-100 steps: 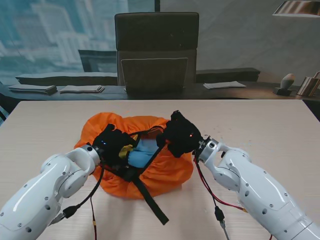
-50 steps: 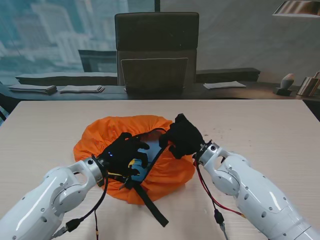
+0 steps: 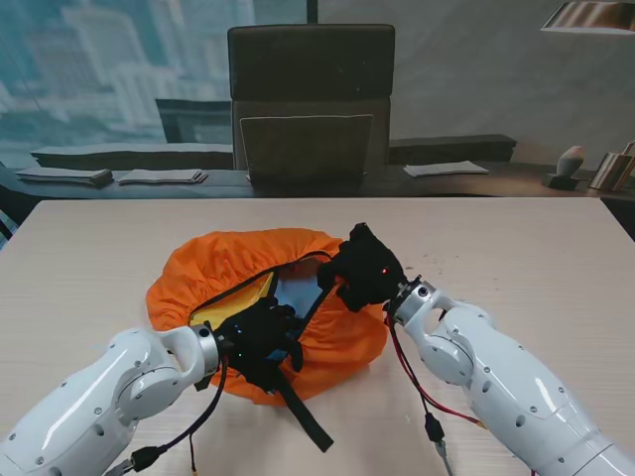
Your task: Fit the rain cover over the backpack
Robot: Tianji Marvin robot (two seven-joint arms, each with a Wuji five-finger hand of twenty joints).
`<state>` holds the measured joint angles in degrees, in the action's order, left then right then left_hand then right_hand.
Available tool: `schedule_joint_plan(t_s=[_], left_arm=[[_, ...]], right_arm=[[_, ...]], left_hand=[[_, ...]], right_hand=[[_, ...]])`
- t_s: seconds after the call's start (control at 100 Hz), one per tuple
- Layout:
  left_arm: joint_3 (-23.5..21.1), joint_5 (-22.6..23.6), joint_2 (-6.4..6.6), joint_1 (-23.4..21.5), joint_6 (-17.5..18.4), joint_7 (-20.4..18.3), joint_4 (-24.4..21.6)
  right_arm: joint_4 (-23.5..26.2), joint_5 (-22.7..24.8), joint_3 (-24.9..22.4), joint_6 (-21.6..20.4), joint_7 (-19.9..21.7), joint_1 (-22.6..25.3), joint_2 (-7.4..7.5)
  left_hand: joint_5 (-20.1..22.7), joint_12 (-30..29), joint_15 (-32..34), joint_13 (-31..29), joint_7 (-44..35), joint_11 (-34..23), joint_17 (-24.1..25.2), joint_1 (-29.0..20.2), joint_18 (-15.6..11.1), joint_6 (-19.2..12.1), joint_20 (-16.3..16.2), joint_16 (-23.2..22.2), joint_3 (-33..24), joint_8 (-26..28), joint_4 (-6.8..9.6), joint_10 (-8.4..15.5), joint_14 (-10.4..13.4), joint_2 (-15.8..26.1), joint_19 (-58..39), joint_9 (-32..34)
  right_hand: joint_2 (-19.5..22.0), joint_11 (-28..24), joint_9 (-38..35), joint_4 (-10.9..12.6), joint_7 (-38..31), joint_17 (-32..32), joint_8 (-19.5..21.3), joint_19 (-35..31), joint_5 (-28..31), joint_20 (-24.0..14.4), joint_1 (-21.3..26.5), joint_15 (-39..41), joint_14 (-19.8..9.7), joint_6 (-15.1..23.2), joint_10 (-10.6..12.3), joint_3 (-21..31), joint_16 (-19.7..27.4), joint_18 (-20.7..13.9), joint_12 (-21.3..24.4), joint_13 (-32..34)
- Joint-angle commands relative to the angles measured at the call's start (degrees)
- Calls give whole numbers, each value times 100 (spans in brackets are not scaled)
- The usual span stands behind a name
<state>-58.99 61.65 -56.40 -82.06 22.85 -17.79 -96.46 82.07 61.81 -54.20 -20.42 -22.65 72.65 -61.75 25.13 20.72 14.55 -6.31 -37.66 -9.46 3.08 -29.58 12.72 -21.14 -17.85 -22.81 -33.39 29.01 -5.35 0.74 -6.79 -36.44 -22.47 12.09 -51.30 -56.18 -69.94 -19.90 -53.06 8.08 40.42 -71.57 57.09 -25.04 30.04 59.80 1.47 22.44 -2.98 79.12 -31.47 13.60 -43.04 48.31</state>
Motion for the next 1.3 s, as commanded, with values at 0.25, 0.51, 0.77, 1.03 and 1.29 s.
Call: schedule_joint_plan(t_s=[0.25, 0.51, 0.77, 1.03, 1.29], left_arm=[[405, -132, 30, 388, 57, -520, 309], [749, 287, 18, 652, 125, 117, 752], [1029, 494, -38, 843, 80, 1051, 1162], [306, 223, -166, 268, 76, 1646, 1004], [-442, 202, -248, -370, -73, 2010, 550]], right_arm=[[-25, -61, -30, 71, -26, 11, -52], [-10, -75, -47, 99, -44, 38, -59], [7, -90, -65, 114, -48, 65, -63], [-63, -38, -158, -72, 64, 22, -20], [-302, 37, -186, 14, -15, -74, 3]], left_hand=[[21, -189, -670, 306, -334, 386, 111, 247, 25, -56, -57, 209, -349, -2, -241, -105, -51, -339, 610, -366], [585, -151, -604, 255, -1196, 28, 66, 41, 50, -228, -61, 165, -393, 835, -150, -25, -9, -332, 706, -202], [1794, -143, -65, 81, -1741, -940, 24, -829, 76, -807, 120, 132, 961, 1685, 33, 323, 84, 152, 267, 255], [1735, -88, 446, -107, -1889, -1138, 43, -1197, 5, -397, 115, 65, 1146, 1446, 269, 285, 51, 1264, -799, 520], [1633, -5, 605, -360, -1949, -1236, 75, -1719, -34, 227, -75, -41, 1388, 1028, 206, 234, 84, 1756, -1383, 765]], right_hand=[[13, -113, -35, -27, -491, -10, -24, -136, 252, -82, 55, 163, -62, -118, -447, 393, -38, 83, -103, 182], [18, -116, -28, -25, -494, -1, -34, -145, 239, -88, 57, 172, -53, -117, -450, 380, -34, 71, -91, 183], [18, -129, -24, -20, -501, 7, -40, -152, 231, -92, 66, 178, -48, -124, -451, 369, -32, 80, -85, 192], [4, -114, -27, -16, -507, 7, -39, -151, 279, -94, 79, 152, -61, -20, -431, 379, -4, 80, -64, 181], [-16, -96, -9, -19, -498, -9, -5, -126, 298, -85, 99, 122, -57, -17, -430, 395, 19, 79, -70, 168]])
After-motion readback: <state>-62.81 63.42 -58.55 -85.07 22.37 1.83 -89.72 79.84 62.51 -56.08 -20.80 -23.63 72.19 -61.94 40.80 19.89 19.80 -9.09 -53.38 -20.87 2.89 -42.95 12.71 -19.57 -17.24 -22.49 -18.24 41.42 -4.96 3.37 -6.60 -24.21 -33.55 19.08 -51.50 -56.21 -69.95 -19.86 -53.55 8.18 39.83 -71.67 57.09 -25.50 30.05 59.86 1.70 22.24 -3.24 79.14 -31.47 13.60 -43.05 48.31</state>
